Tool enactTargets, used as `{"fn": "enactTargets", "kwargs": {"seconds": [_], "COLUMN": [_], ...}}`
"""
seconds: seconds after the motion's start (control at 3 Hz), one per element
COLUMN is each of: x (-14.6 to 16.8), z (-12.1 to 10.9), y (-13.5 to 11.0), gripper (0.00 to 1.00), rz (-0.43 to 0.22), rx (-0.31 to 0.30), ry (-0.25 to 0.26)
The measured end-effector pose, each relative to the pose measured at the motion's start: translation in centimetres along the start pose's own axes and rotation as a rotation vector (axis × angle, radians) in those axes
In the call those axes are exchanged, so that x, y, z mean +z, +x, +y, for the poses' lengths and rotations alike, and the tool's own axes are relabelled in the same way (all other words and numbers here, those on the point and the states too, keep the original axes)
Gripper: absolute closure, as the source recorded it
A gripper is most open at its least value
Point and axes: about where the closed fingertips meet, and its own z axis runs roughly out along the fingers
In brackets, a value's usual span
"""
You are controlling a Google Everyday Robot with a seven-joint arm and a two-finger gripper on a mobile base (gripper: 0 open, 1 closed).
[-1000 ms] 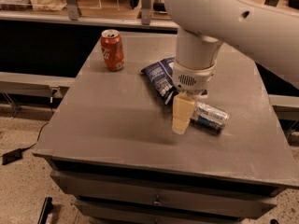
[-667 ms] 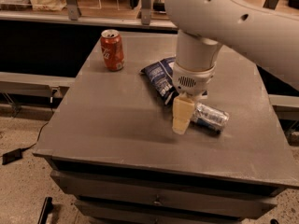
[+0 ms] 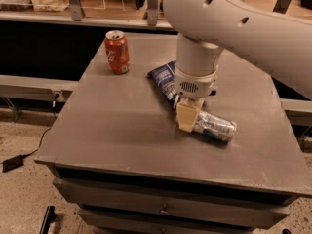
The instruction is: Place redbull can upright
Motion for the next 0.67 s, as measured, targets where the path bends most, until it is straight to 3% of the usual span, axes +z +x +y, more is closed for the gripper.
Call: {"fn": "enactTargets", "kwargs": {"seconds": [0.33, 0.67], "x": [-0.47, -0.48], "z": [0.23, 0.20], "y": [-0.58, -0.62], "gripper": [0.99, 1.00], "rz": [-0.014, -0.016], "rx": [-0.030, -0.029], "ry": [0.014, 0.016]}}
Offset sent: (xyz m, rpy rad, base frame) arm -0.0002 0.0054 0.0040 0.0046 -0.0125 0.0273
